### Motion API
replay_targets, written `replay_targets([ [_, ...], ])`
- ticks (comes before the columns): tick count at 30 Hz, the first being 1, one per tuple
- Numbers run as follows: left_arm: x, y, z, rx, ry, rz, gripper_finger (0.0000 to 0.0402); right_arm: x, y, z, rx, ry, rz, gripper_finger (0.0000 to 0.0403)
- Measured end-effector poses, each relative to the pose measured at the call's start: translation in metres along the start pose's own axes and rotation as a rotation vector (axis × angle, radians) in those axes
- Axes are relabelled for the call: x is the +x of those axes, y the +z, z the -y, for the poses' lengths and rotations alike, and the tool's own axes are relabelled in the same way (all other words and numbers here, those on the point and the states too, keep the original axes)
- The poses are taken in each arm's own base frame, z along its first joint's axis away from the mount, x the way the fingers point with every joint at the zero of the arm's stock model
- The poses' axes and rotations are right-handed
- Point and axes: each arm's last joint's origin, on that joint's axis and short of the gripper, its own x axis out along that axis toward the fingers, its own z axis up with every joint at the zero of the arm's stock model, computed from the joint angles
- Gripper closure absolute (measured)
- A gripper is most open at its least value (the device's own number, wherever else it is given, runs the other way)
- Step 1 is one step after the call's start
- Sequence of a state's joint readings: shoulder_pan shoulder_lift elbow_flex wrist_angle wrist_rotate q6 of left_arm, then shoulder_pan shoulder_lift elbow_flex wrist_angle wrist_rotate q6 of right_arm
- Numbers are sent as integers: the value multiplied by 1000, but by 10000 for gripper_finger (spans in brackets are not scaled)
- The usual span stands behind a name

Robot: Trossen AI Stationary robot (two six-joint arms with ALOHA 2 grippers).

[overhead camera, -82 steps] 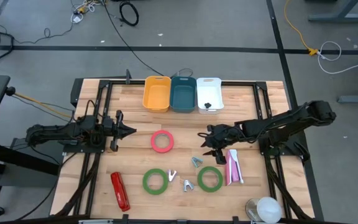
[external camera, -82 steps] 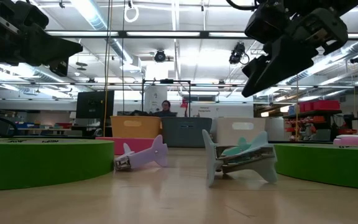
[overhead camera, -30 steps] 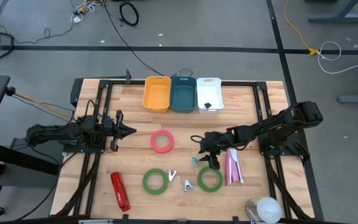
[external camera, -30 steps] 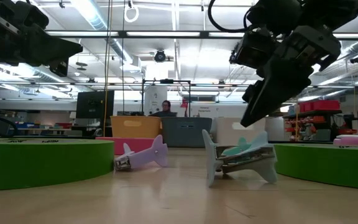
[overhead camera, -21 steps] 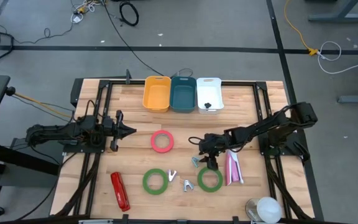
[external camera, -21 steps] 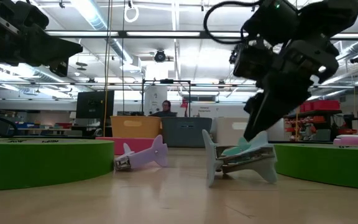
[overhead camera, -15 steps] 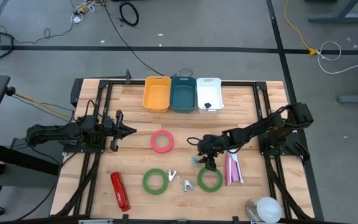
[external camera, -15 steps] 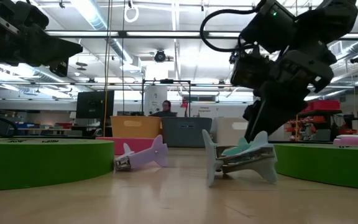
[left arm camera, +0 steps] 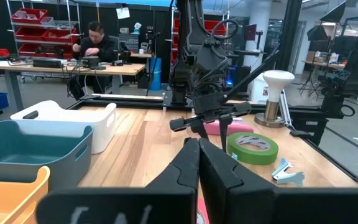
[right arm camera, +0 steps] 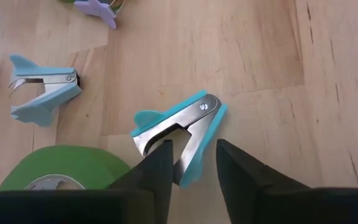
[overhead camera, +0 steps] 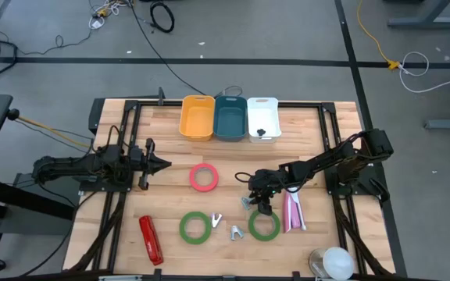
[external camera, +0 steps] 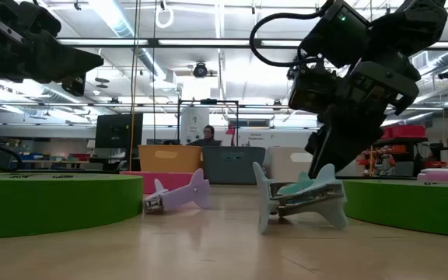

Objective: Pick and place Stapler, Stapler remover, tape
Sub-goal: Put the top blue staple remover into the white bin

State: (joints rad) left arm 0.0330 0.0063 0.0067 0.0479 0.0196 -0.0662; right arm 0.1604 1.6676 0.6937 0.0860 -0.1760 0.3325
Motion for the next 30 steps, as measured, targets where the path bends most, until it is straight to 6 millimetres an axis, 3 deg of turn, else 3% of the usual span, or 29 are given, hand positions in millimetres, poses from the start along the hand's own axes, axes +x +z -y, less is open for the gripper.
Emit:
replay_targets([
  [18,0,0,0,0,0,1,392,0,0,0,7,0,1,373],
  [30,0,0,0,0,0,0,392,0,0,0,-1,1,2,395],
])
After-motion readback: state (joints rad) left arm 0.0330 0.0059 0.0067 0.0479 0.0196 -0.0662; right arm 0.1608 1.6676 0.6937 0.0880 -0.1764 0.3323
